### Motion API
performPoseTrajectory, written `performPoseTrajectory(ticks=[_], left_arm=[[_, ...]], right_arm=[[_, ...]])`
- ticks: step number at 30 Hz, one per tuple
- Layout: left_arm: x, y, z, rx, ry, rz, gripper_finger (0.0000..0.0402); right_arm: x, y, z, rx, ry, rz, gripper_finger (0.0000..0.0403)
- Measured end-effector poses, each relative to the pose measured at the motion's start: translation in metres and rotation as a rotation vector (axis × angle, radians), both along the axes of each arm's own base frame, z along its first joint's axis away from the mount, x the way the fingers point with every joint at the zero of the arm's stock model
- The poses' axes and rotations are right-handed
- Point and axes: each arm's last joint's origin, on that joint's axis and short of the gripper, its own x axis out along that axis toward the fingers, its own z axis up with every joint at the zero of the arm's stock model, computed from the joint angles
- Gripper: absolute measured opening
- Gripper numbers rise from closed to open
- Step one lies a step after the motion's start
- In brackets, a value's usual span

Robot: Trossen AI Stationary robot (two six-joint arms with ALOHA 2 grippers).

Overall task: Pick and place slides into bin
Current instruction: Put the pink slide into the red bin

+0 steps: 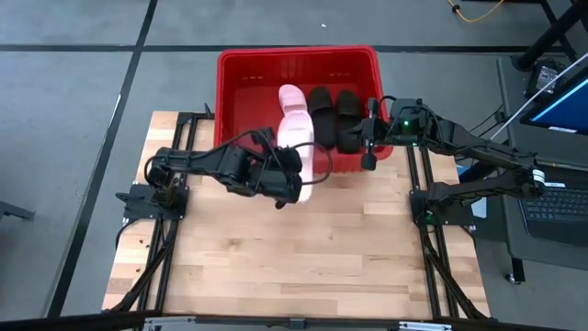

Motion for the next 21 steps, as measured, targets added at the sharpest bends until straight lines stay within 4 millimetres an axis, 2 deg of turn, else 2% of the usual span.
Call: performPoseTrajectory(ticks=[6, 13, 21], left_arm=[[-0.001, -0.005, -0.001, -0.047, 0.010, -0.033, 0.0003], [-0.005, -0.004, 0.002, 0.023, 0.012, -0.009, 0.0003], [-0.010, 0.017, 0.011, 0.105, -0.023, 0.084, 0.0003]], right_arm=[[0.000, -0.001, 0.000, -0.003, -0.001, -0.005, 0.0004], [0.000, -0.001, 0.000, -0.002, -0.001, -0.005, 0.0004], [0.000, -0.001, 0.000, -0.003, -0.002, -0.004, 0.0004]])
